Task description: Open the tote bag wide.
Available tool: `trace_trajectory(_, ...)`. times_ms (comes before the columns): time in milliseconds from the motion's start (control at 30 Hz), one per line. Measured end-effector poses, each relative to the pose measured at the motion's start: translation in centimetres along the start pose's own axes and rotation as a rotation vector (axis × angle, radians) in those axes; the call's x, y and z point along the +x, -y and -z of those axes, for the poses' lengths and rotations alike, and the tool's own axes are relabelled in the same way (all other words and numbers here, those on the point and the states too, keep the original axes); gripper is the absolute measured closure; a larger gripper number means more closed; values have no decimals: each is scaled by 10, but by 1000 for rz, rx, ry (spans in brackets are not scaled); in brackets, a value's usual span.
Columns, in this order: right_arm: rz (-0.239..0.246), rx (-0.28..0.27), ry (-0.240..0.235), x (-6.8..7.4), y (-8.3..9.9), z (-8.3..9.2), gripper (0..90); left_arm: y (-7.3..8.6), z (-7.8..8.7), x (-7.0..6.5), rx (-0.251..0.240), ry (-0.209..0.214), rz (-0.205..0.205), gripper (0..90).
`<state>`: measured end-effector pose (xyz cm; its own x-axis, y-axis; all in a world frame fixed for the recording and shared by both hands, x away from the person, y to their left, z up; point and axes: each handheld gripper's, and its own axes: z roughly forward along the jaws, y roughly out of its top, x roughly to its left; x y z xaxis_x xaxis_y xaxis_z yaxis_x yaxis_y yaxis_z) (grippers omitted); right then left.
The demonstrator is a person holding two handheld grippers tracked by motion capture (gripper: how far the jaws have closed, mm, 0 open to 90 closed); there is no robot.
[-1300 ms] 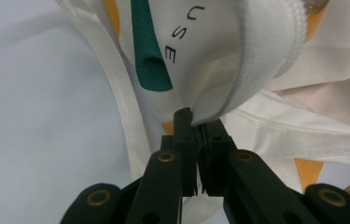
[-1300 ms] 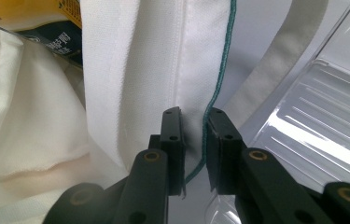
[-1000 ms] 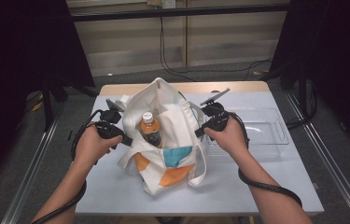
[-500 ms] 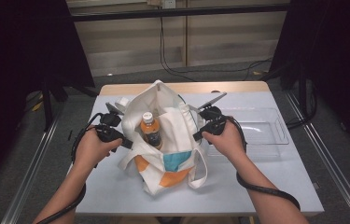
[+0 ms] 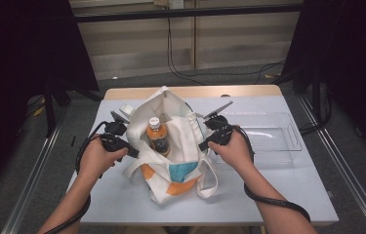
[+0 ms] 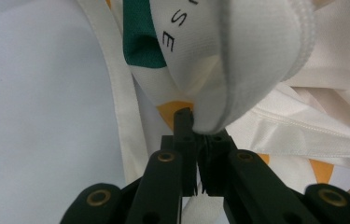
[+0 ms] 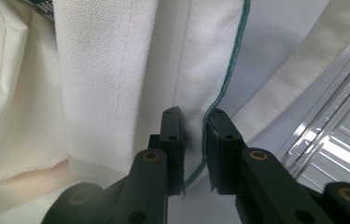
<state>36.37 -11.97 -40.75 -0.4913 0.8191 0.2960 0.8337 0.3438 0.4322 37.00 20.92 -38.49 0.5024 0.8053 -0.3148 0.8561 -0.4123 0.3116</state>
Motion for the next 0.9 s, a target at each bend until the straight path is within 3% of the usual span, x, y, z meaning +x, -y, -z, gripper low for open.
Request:
trace_trajectory(333, 4, 0, -2, 4, 3, -9, 778, 3, -7, 1, 10, -6, -2, 870)
trace_trajectory(900, 11, -16, 7, 6, 13, -19, 778, 15, -19, 6, 0, 23, 13, 882)
